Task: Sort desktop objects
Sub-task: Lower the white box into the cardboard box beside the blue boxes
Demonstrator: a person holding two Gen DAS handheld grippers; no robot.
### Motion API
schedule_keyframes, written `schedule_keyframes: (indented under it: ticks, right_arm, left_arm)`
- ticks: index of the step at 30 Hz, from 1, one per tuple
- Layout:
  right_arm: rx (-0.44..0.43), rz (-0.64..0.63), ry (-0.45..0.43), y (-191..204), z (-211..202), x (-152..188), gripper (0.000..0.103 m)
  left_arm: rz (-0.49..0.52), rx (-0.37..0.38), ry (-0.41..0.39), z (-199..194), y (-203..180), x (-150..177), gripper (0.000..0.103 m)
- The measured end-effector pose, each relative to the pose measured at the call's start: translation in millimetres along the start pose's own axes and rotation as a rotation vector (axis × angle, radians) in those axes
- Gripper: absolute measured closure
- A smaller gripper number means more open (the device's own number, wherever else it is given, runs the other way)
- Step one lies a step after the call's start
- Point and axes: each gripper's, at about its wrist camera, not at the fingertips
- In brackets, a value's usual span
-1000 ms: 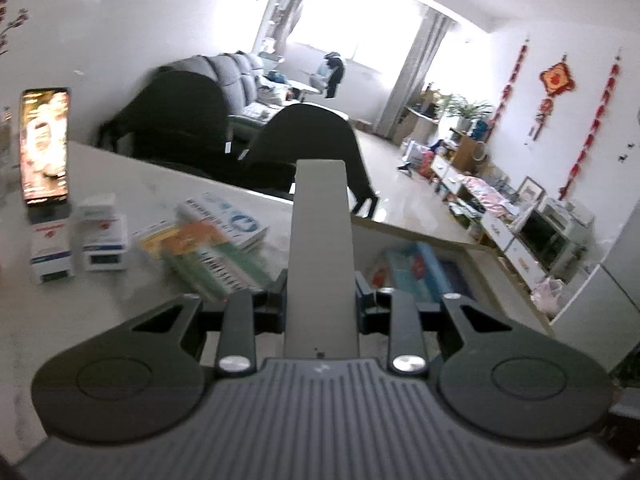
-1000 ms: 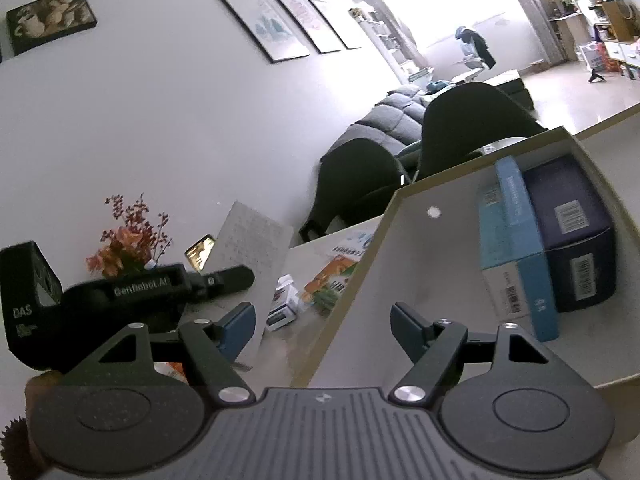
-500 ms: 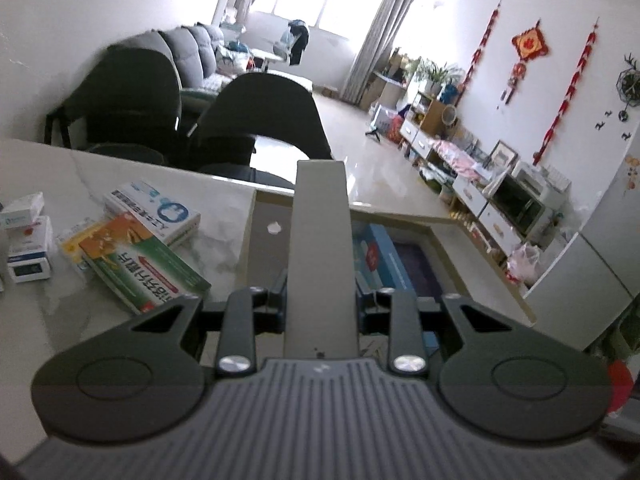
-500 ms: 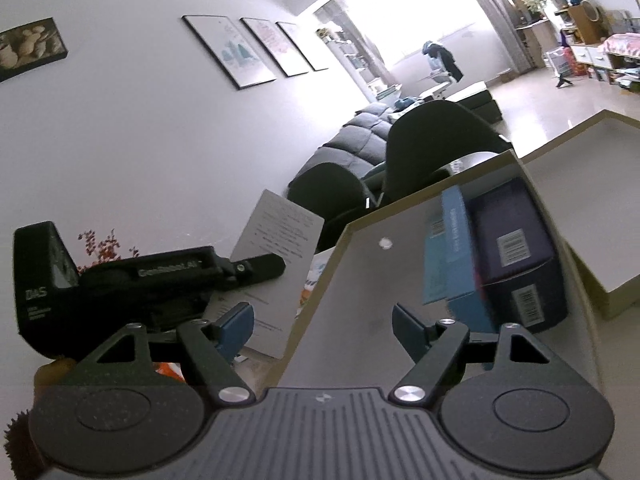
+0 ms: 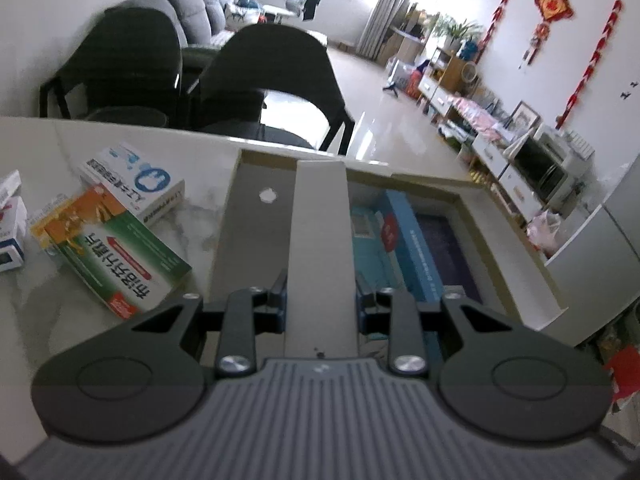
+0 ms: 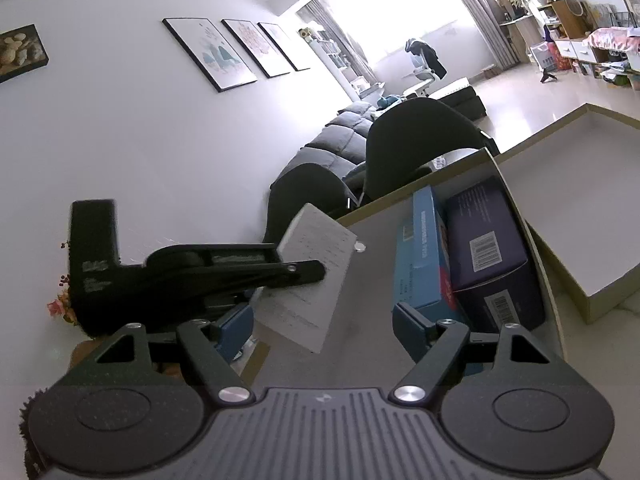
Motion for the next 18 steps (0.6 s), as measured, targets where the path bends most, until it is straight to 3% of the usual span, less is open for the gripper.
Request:
schedule_keyframes:
  ticks: [18]
  right_arm:
    - [0.006, 0.016, 0.007, -11, 5, -8, 0.024]
  left_arm:
    - [-0.038, -0.046, 0.126, 48, -8, -7, 0.076]
Point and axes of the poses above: each gripper's, at about its wrist camera, not at the fingertips, and z roughly the way its jaws point, y to its left, x to its underside, and after that the axes turned 1 degree about y, right-handed
